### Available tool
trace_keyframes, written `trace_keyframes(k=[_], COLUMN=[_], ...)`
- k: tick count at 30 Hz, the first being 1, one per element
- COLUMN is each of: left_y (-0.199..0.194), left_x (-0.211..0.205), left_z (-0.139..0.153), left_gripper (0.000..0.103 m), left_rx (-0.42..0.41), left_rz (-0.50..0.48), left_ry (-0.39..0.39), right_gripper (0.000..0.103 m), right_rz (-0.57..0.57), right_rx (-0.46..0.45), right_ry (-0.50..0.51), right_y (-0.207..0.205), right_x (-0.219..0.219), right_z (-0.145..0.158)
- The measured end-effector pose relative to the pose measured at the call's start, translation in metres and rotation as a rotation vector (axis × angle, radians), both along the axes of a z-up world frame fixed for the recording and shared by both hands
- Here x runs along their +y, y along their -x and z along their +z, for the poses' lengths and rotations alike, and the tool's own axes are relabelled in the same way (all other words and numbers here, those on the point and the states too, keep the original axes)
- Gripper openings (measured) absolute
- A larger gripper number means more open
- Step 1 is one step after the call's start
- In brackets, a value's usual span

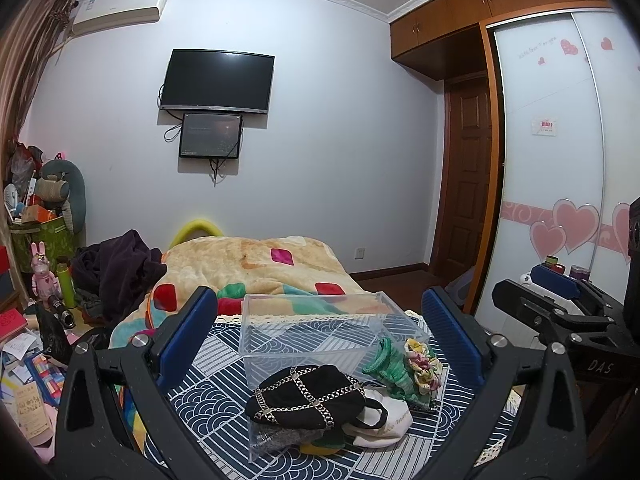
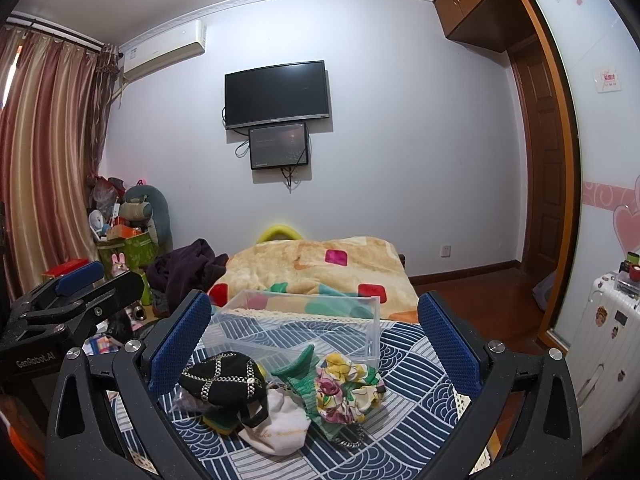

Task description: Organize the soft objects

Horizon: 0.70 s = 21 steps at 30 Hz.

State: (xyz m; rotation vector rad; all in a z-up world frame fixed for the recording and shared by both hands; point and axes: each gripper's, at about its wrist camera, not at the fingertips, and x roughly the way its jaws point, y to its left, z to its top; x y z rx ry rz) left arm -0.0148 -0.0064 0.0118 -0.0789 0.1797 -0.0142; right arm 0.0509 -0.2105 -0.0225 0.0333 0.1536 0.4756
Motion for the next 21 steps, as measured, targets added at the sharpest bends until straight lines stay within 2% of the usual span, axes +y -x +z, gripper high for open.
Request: trace_keyframes(k=[12, 16, 21], left_y=[-0.008, -0.026, -0.053], left_x=[0.000, 0.003, 0.007], left_z=[-0.007, -0.024, -0.052], left_gripper=[0.103, 0.103, 0.103], left_rx=[0.028, 0.106, 0.212], left_rz=[-0.017, -0.033, -0.029], left_ry=[0.000, 0.009, 0.025], right_gripper=[0.103, 0.103, 0.103], right_rz=[-0.010, -0.009, -0.011], right_rx=[0.001, 0.036, 0.139], right_ry=[0.006, 0.006, 0.009], right_y=[-0.003, -0.016, -0.043], right_x=[-0.001, -0.004, -0.006], right_z=[-0.002, -0.011, -0.033])
